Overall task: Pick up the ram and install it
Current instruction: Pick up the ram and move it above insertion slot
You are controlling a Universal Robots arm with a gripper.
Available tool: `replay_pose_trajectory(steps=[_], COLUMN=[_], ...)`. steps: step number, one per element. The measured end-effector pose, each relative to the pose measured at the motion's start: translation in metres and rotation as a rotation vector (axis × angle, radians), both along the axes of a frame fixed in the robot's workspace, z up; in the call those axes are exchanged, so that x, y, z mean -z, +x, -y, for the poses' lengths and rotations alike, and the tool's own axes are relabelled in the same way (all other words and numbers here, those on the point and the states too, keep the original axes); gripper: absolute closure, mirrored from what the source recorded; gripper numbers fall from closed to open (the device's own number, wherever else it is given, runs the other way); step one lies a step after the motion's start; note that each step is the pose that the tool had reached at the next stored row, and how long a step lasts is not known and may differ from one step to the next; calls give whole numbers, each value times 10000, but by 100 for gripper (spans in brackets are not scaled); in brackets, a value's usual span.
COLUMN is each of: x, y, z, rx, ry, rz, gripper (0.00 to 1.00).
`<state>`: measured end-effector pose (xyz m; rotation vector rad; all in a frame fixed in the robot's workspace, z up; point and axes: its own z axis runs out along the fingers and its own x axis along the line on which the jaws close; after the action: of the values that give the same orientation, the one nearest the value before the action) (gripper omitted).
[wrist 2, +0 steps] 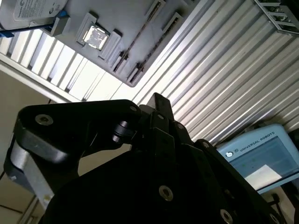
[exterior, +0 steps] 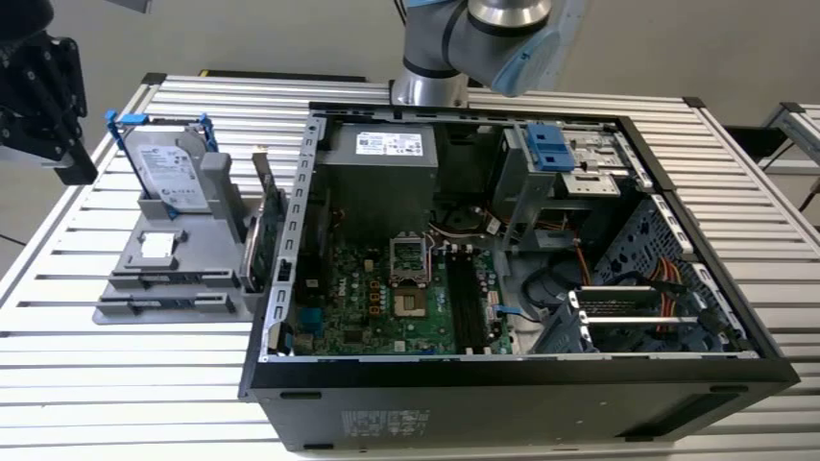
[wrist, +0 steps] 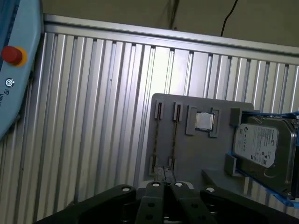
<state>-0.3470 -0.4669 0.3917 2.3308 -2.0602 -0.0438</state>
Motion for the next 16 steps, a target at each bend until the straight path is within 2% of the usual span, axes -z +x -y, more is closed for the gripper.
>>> replay_pose_trajectory(steps=[8, 13, 16], x=[0, 0, 0], y=[0, 0, 0], z=[-4, -43, -46], rx=[-101, -55, -31], ry=[0, -2, -2], rz=[0, 0, 0], gripper=[100, 100, 100])
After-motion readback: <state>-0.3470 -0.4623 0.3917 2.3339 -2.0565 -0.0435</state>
